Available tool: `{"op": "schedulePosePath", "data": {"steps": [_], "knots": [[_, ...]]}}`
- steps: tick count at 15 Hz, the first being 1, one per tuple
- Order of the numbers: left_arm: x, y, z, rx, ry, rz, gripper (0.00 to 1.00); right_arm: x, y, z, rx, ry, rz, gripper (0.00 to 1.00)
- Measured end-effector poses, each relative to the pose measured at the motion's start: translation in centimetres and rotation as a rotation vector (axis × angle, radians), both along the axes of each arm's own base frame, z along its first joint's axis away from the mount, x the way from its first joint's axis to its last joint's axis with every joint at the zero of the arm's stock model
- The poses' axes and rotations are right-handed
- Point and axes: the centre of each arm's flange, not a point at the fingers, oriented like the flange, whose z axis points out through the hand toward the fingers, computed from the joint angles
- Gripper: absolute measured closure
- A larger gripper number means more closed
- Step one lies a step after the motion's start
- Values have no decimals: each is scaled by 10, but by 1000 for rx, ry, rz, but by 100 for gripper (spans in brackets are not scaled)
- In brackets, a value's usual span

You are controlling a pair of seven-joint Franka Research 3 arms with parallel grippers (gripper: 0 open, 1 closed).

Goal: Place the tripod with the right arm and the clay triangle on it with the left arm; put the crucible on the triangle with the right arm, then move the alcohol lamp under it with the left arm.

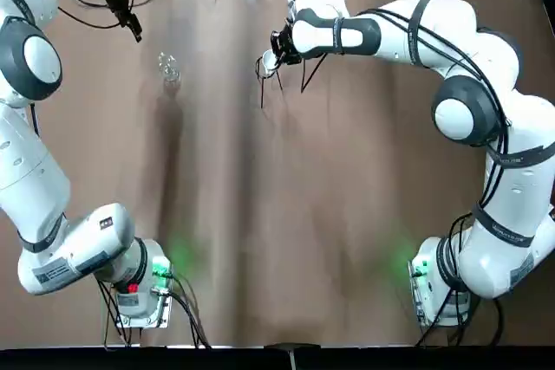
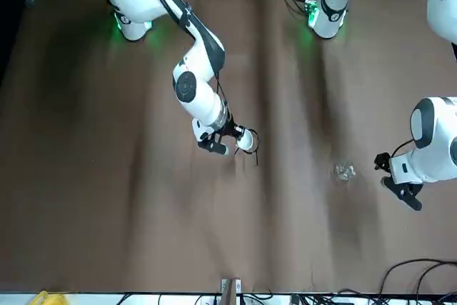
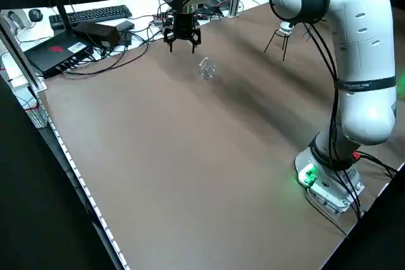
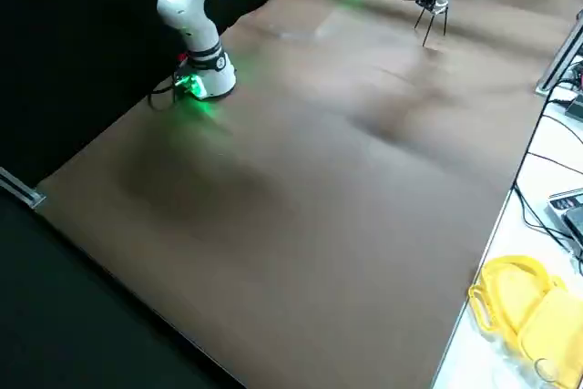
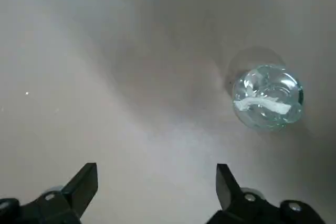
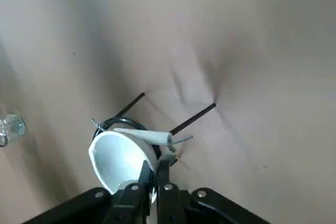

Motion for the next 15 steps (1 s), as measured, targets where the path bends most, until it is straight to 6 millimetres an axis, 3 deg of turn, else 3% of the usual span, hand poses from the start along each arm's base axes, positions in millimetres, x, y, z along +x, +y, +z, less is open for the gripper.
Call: {"op": "schedulePosePath", "data": {"steps": [1,2,3,5,7,10,11,15], "knots": [[0,-2,0,-2,-2,-7,0,0,-1,-1,-1,1,-1,92],[1,-6,1,-6,-6,-16,0,1,-2,-1,-3,1,-3,84],[2,-7,2,-7,-11,-17,0,2,-2,-2,-4,1,-3,84],[4,-6,4,-8,-31,-17,0,2,-3,-2,-4,1,-4,72],[6,-2,5,-9,-51,-24,0,2,-3,-2,-4,1,-5,70],[7,4,7,-9,-63,-28,0,6,-7,-1,-4,1,-13,46],[7,5,7,-9,-65,-28,0,8,-9,0,-2,-1,-18,46],[8,5,9,-10,-79,-29,0,27,-30,26,-7,7,-35,37]]}}
